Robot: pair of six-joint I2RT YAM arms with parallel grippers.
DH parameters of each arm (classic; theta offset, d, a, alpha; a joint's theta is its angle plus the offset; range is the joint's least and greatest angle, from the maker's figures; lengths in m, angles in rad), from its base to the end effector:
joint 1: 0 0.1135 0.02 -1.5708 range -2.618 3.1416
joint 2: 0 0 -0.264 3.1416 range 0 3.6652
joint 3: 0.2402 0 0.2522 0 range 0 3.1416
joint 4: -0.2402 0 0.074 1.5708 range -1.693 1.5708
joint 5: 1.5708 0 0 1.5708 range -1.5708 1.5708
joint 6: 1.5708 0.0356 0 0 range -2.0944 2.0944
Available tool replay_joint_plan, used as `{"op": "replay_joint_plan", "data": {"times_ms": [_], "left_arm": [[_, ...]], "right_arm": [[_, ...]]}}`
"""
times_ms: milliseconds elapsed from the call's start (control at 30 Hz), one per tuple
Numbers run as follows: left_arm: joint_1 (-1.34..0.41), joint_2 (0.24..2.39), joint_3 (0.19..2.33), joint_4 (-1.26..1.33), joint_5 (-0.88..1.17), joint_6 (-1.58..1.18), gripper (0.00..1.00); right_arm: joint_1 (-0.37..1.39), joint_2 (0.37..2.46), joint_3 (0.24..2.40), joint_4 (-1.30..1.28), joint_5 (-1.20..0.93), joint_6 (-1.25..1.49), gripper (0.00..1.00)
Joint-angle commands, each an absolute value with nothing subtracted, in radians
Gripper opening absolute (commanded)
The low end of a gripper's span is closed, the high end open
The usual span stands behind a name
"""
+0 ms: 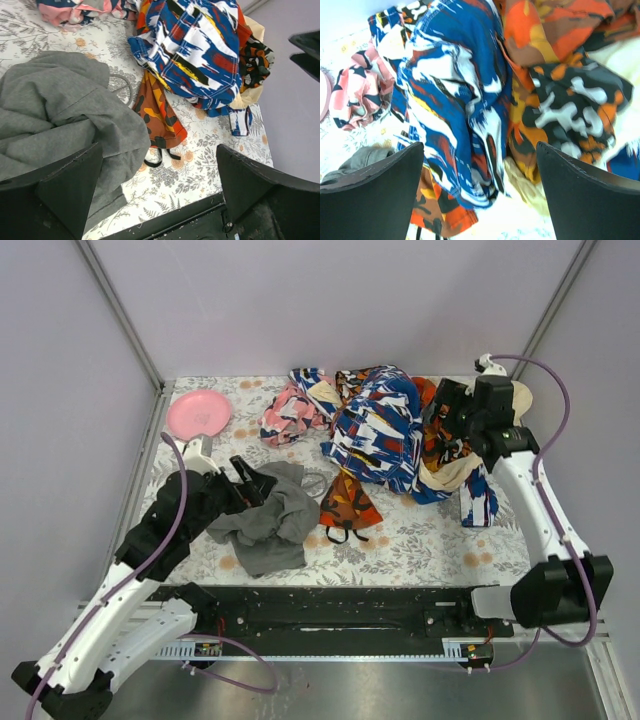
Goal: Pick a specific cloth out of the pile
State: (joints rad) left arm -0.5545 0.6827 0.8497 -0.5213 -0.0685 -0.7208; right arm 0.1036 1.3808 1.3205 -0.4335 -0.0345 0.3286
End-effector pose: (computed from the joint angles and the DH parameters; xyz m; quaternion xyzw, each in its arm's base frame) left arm 0.1284 -0.0766 0.3419 -0.0876 0.8157 -0.3174 0.4756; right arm 0.3129 0.0338 0.3659 0.0876 0.8539 0.1244 0.4977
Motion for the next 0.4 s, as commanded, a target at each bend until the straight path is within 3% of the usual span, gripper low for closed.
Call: {"op": "replay_joint_plan", "data": {"times_ms": [0, 367], "left_arm": [[-0.557, 0.651, 0.871, -0.595, -0.153, -0.687, 0.99], [-0.555, 0.609, 0.792, -0.592, -0.216, -0.706, 0.99]], "right_arm": [[0.1, 1.217, 1.205, -0.509, 0.054, 0.382, 1.0], [0.1, 0.927, 0.963, -0.515, 0.173, 0.391, 0.99]]}}
